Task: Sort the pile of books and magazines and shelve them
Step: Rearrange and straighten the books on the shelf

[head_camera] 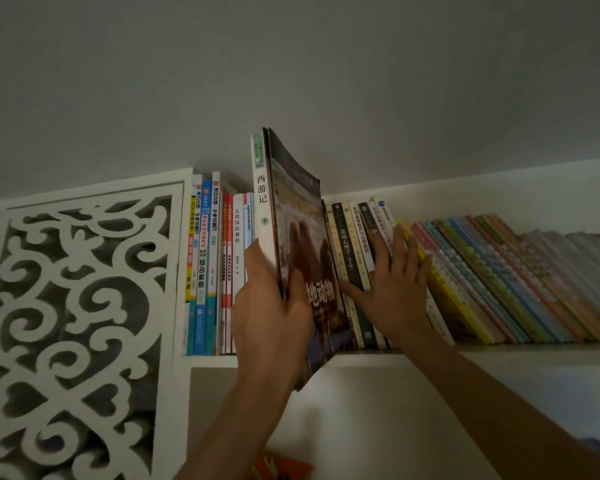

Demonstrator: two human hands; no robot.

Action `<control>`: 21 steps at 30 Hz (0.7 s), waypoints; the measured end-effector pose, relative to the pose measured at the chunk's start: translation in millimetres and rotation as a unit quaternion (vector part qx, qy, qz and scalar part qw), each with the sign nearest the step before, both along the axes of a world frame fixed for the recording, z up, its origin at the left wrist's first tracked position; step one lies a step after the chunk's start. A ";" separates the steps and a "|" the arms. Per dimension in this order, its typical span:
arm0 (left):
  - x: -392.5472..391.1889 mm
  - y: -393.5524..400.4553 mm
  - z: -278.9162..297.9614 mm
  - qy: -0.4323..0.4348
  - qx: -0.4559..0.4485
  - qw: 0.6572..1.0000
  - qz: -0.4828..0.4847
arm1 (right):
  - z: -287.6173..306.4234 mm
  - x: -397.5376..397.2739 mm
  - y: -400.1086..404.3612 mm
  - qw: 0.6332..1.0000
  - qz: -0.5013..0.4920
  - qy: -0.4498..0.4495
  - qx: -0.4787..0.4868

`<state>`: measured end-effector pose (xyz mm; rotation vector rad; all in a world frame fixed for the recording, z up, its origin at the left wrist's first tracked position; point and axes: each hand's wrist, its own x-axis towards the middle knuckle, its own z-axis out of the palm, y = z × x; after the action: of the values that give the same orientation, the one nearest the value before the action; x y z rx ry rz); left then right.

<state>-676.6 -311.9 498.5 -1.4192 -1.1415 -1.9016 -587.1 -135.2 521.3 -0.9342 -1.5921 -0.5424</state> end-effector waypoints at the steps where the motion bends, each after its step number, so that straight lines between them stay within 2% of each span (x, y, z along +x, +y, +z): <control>1: -0.8 1.3 -0.8 0.001 0.001 1.000 -0.005 | 0.3 -0.4 -0.1 1.000 -0.001 -0.003 -0.010; 10: -11.2 6.4 -5.7 -0.009 0.009 1.000 -0.023 | -1.5 5.0 3.2 1.000 -0.005 0.003 0.008; 18: -11.4 7.8 0.1 -0.017 0.016 0.999 -0.032 | -1.0 6.6 6.9 0.998 -0.067 -0.006 0.020; 21: -9.6 9.3 0.8 -0.021 0.015 0.999 -0.034 | 1.1 -0.4 5.5 0.997 -0.071 0.017 -0.014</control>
<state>-686.2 -302.6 499.3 -1.4242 -1.0936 -1.9963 -587.4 -129.6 522.4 -1.0770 -1.5134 -0.6010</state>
